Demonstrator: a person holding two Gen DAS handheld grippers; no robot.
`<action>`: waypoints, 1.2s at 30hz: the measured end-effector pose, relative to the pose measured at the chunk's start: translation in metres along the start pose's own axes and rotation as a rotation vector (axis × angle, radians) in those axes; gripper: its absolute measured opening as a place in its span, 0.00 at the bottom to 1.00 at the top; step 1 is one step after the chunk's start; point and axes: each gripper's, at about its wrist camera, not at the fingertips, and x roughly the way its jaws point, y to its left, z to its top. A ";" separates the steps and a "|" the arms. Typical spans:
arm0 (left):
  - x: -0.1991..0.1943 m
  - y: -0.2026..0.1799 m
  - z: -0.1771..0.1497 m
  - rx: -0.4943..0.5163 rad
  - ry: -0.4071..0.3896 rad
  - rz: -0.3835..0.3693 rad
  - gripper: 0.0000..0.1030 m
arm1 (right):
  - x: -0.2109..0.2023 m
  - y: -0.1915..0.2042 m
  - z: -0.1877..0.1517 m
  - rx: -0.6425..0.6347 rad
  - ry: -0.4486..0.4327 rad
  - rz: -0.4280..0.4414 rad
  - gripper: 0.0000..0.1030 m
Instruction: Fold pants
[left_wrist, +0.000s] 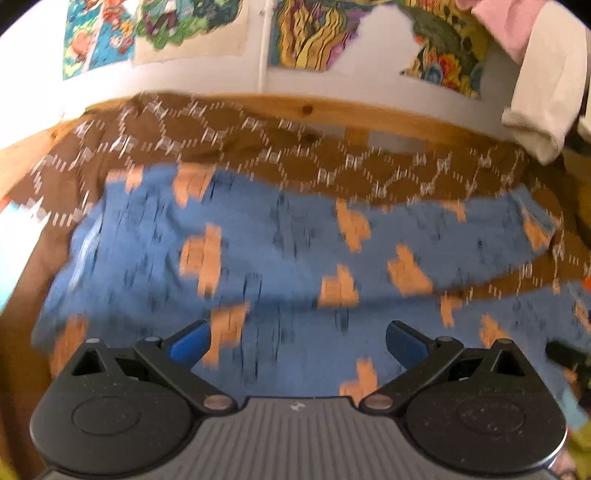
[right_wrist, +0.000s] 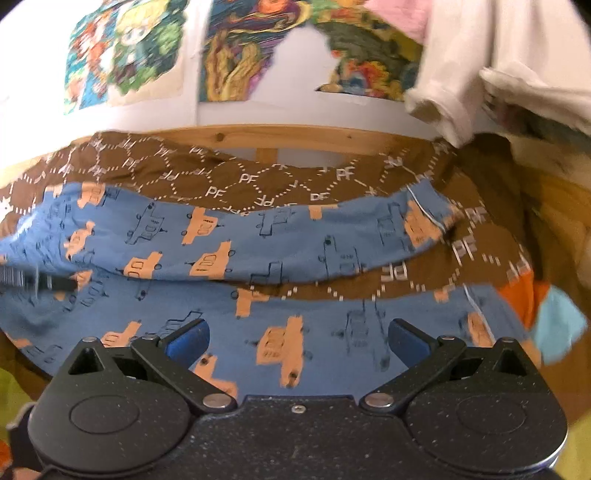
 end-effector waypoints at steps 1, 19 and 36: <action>0.003 0.001 0.011 0.017 -0.011 -0.008 1.00 | 0.006 -0.003 0.005 -0.042 0.001 0.016 0.99; 0.106 0.050 0.130 0.440 0.032 0.097 1.00 | 0.216 -0.036 0.152 -0.406 0.124 0.417 0.99; 0.152 0.050 0.133 0.556 0.188 0.032 0.60 | 0.300 -0.055 0.179 -0.489 0.389 0.561 0.70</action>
